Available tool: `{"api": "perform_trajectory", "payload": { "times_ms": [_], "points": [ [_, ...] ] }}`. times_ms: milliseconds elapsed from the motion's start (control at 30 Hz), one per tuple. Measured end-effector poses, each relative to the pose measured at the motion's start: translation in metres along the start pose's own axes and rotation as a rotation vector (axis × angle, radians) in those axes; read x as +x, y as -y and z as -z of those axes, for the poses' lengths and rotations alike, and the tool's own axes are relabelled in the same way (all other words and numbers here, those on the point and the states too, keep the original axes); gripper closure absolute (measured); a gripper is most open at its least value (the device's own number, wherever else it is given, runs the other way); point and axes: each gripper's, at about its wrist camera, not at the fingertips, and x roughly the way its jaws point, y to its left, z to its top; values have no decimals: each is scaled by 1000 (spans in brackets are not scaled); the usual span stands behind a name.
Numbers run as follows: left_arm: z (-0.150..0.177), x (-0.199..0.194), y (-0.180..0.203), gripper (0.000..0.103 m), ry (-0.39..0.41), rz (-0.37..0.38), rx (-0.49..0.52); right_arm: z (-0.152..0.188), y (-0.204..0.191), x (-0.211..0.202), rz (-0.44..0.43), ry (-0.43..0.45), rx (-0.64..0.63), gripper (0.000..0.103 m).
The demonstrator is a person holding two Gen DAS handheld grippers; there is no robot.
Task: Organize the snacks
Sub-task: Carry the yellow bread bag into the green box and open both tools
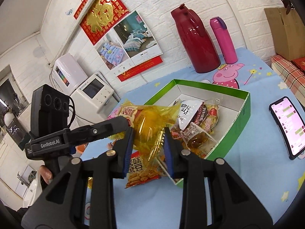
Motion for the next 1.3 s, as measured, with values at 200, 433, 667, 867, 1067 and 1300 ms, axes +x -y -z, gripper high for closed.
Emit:
{"api": "perform_trajectory", "payload": {
  "times_ms": [200,433,667,867,1067,1300],
  "points": [
    [-9,31,-21,55,-39,-4,-32,-7,25,23,16,-28,36,71],
    [-14,54,-41,53,-56,-29,-66,-11,45,46,34,-53,46,69],
    [-6,40,-52,14,7,-134,-108,-6,39,42,201,-11,-80,26],
    [3,23,-44,13,12,-182,-76,-2,26,32,191,-10,-73,22],
    [11,0,-27,13,33,-200,-55,6,-1,11,172,10,-95,21],
    [32,-32,3,13,56,-236,4,18,-40,-14,145,38,-158,21]
  ]
}}
